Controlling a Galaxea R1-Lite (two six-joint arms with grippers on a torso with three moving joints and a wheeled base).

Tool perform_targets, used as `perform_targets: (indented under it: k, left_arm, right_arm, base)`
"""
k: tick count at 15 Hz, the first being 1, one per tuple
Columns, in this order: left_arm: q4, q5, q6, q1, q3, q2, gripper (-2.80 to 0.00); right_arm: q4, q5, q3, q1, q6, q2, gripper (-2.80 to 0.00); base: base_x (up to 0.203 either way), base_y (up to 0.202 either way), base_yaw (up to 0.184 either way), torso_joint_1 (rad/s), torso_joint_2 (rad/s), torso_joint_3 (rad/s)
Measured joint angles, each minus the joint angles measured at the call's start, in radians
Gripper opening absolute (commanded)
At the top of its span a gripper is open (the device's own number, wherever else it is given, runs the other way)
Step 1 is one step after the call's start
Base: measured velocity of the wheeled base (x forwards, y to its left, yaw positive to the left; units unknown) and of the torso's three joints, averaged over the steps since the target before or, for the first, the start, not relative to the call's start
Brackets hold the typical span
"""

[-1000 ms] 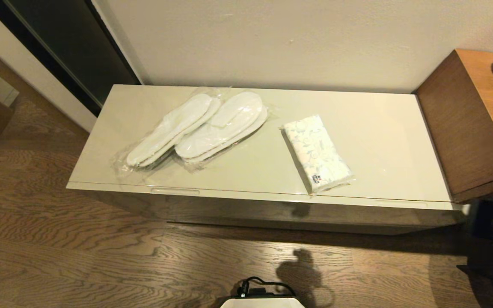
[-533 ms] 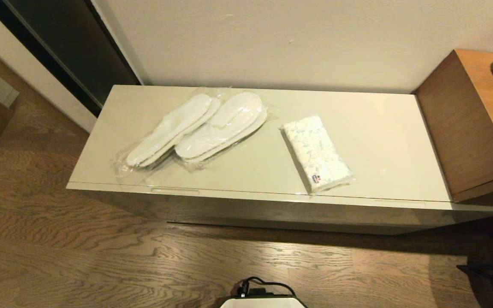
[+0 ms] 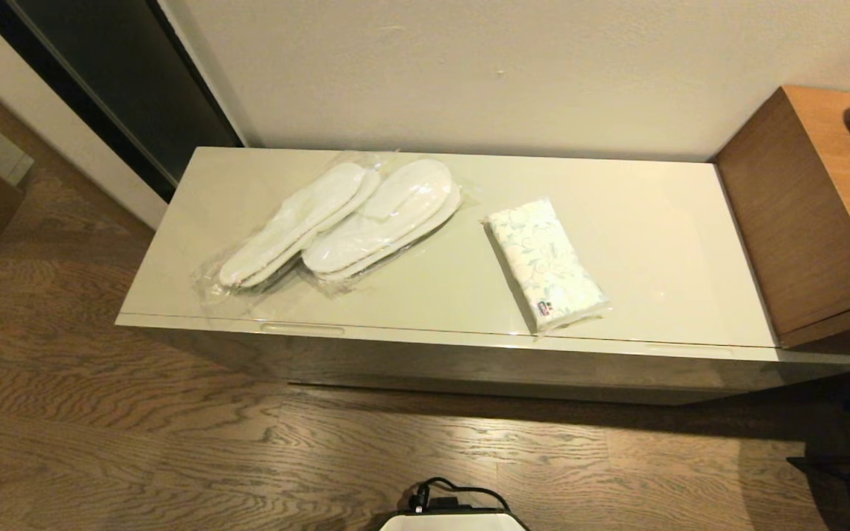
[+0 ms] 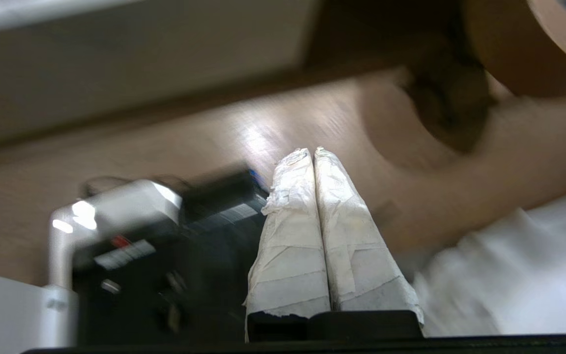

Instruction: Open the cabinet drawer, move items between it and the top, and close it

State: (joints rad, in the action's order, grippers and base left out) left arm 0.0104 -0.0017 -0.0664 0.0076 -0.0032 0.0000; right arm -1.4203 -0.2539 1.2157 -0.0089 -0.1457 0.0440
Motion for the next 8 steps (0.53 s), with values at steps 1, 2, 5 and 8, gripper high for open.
perform_targets:
  k: [1,2,5,8]
  left_arm:
    - [0.000,0.000,0.000,-0.001,0.000,0.000,-2.80]
    - [0.000,0.000,0.000,-0.001,0.000,0.000,-2.80]
    - [0.000,0.000,-0.001,0.000,0.000,0.000,-2.80]
    - [0.000,0.000,0.000,0.000,0.000,0.000,-2.80]
  right_arm:
    - [0.078,0.060,-0.010,0.000,-0.005,-0.016,-2.80]
    - [0.152,0.128,-0.016,0.001,-0.011,-0.026,-2.80]
    - [0.264,0.246,-0.051,0.001,-0.005,-0.040,-2.80]
    - [0.304,0.204,-0.150,0.001,-0.043,-0.042,-2.80]
  base:
    - [0.000,0.000,0.000,0.000,0.00,0.000]
    - [0.000,0.000,0.000,0.000,0.00,0.000]
    - [0.000,0.000,0.000,0.000,0.00,0.000]
    - [0.000,0.000,0.000,0.000,0.00,0.000]
